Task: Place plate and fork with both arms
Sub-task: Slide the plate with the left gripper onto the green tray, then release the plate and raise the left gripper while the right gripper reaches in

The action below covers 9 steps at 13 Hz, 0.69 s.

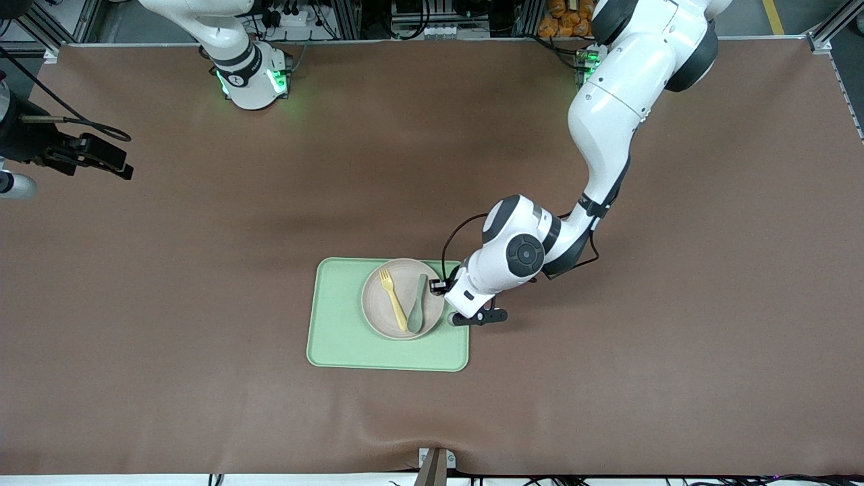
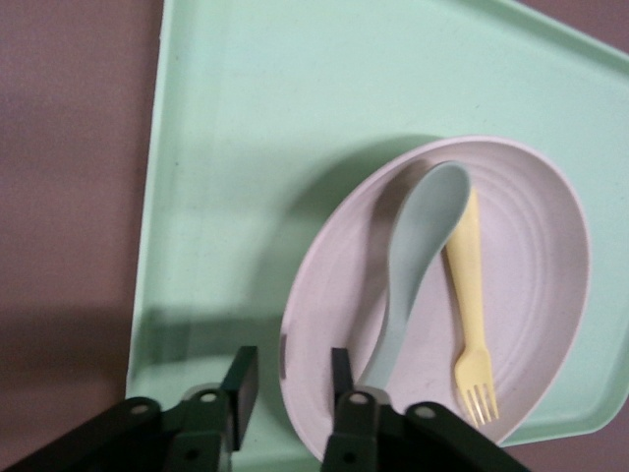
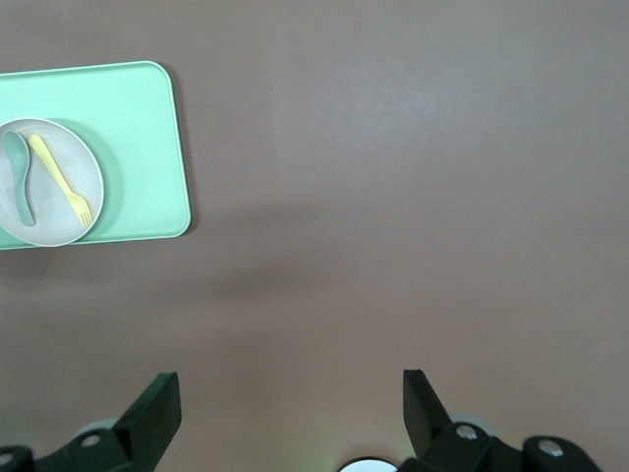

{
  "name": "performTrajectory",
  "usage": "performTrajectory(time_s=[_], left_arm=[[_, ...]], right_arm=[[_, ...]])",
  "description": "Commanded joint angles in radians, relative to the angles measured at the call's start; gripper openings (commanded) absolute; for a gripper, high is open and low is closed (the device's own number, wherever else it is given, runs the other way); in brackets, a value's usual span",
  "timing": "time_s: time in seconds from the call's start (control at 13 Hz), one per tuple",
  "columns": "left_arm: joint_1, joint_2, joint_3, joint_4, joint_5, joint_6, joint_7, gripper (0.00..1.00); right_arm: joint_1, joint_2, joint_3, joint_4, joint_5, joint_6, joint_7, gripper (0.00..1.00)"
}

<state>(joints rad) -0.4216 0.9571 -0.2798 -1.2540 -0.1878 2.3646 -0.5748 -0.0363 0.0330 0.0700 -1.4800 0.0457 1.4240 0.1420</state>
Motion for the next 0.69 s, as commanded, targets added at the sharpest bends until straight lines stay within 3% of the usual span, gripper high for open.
performTrajectory(time_s=[0.0, 0.38, 0.62], left_arm=[[0.000, -0.053, 0.011, 0.005, -0.012, -0.040, 0.001, 1.00], [0.076, -0.257, 0.021, -0.012, 0.042, -0.342, 0.003, 1.00], [0.121, -0.369, 0.021, -0.012, 0.164, -0.526, 0.001, 1.00]], right_arm=[[0.010, 0.001, -0.001, 0.009, 0.008, -0.001, -0.002, 1.00], [0.032, 0.077, 0.001, 0.009, 0.009, -0.001, -0.001, 1.00], [0.093, 0.108, 0.001, 0.018, 0.035, 0.054, -0.009, 1.00]])
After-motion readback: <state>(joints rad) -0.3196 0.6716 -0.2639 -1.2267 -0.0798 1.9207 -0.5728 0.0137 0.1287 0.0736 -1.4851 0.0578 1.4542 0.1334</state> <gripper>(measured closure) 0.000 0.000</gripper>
